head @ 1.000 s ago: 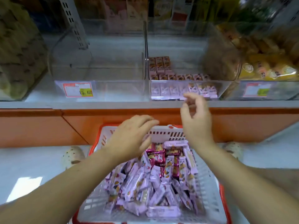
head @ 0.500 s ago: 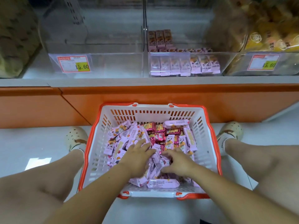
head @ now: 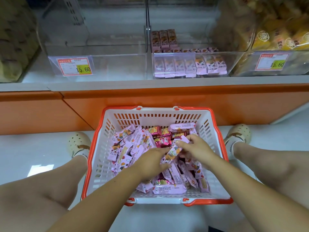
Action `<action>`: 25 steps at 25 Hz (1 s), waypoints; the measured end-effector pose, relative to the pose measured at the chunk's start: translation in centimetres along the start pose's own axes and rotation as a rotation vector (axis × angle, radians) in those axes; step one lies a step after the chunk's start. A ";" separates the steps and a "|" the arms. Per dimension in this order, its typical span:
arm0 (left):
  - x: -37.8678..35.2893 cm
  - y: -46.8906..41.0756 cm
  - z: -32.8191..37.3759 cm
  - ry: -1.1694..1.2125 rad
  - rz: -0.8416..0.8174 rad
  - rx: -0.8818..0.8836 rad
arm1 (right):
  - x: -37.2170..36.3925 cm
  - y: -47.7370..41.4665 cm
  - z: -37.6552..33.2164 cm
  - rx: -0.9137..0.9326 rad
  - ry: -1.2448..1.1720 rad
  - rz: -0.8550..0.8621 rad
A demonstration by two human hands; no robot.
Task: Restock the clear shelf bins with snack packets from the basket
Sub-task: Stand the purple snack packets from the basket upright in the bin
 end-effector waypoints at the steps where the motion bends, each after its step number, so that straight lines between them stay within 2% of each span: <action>1: 0.3 0.1 0.2 0.121 -0.009 0.029 | 0.0 0.1 -0.3 0.006 -0.092 0.016; 4: 1.0 0.5 0.5 0.362 -0.011 0.099 | 0.0 0.0 -0.8 -0.005 -0.274 0.000; 8: 0.8 0.5 0.3 0.570 0.003 0.171 | -0.5 0.1 -0.7 -0.072 -0.399 -0.151; 12: 0.8 0.1 -0.1 0.571 0.024 0.159 | -1.1 0.5 -0.5 -0.061 -0.339 -0.185; 21: 2.1 -0.3 0.3 0.769 0.053 0.117 | -1.2 1.6 -1.9 0.109 -0.223 -0.079; 25: 6.0 0.2 1.7 0.595 0.103 0.050 | -0.8 2.2 -4.1 0.193 -0.254 -0.037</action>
Point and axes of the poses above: each hand's wrist, its own y-axis away from the middle knuckle, its own x-axis out of the back of the hand, z = x × y, the point moved 2 cm from there along -y, towards the middle knuckle, and after that the axes turned 9 degrees about -y, right-handed, at the moved point
